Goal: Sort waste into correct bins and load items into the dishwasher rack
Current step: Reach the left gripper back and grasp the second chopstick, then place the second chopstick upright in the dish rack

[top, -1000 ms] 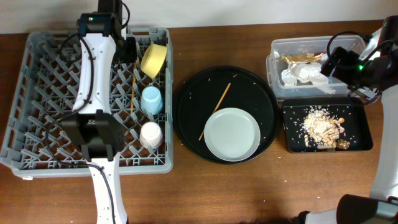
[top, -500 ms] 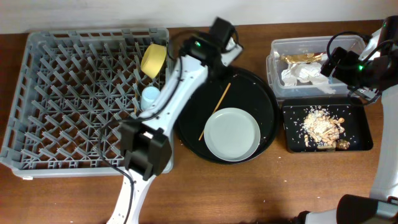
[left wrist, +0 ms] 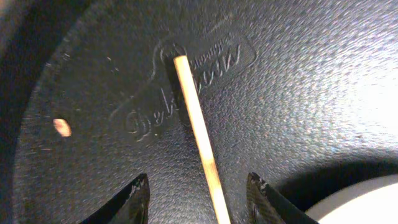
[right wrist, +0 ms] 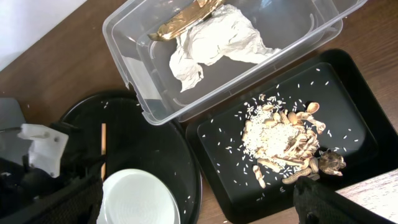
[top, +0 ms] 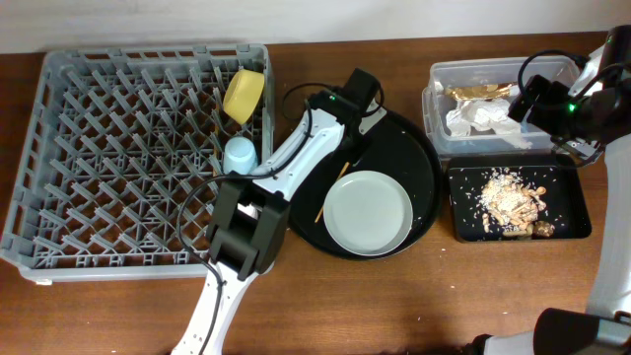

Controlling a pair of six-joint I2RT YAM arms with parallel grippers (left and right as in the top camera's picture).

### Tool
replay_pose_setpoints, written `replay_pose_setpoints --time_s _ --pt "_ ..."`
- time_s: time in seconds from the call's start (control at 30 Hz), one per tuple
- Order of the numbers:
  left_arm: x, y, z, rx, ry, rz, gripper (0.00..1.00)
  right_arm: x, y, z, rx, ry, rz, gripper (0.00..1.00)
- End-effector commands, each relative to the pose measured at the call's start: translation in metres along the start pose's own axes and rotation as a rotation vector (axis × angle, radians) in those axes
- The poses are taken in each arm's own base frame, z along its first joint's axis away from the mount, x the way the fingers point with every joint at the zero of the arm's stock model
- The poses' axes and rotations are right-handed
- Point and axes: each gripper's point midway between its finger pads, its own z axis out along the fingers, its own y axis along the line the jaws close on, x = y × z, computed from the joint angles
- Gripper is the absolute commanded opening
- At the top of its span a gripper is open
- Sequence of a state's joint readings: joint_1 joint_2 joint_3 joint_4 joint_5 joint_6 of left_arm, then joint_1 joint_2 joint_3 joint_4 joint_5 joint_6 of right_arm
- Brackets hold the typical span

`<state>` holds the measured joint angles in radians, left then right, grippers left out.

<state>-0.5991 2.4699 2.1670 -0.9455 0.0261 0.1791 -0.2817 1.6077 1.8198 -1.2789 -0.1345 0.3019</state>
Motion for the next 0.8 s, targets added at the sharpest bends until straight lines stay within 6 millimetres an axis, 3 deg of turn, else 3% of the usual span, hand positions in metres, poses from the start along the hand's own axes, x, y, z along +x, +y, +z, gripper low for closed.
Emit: replay_pose_setpoints --time_s 0.0,0.3,0.37,0.4,0.5,0.6,0.7,0.73,0.77 --pt "0.010 -0.002 0.013 0.002 0.038 0.004 0.43 0.001 -0.003 0.002 0.017 0.004 -0.011 0.98" --pt "0.023 -0.006 0.034 -0.023 0.092 0.037 0.29 0.002 -0.003 0.002 0.018 0.008 -0.010 0.99" --pt "0.022 -0.009 0.034 -0.065 0.098 0.059 0.04 0.002 -0.003 0.002 0.018 0.008 -0.011 0.98" --pt "0.021 -0.010 0.033 -0.081 0.097 0.067 0.00 0.001 -0.003 0.002 0.018 0.007 -0.011 0.98" --pt "0.010 -0.010 0.022 -0.121 0.080 0.081 0.00 0.001 -0.003 0.002 0.018 0.007 -0.011 0.98" --pt "-0.015 0.005 -0.012 -0.140 0.020 0.022 0.00 0.001 -0.003 0.002 0.018 0.006 -0.011 0.98" --pt "-0.043 0.041 -0.079 -0.174 -0.082 -0.078 0.00 0.001 -0.004 0.002 0.018 0.005 -0.009 0.98" --pt "-0.050 0.065 -0.120 -0.198 -0.141 -0.135 0.00 0.000 -0.003 0.002 0.017 0.003 -0.009 0.98" --pt "-0.050 0.080 -0.144 -0.213 -0.175 -0.179 0.00 0.000 -0.003 0.002 0.017 0.002 -0.010 0.98"
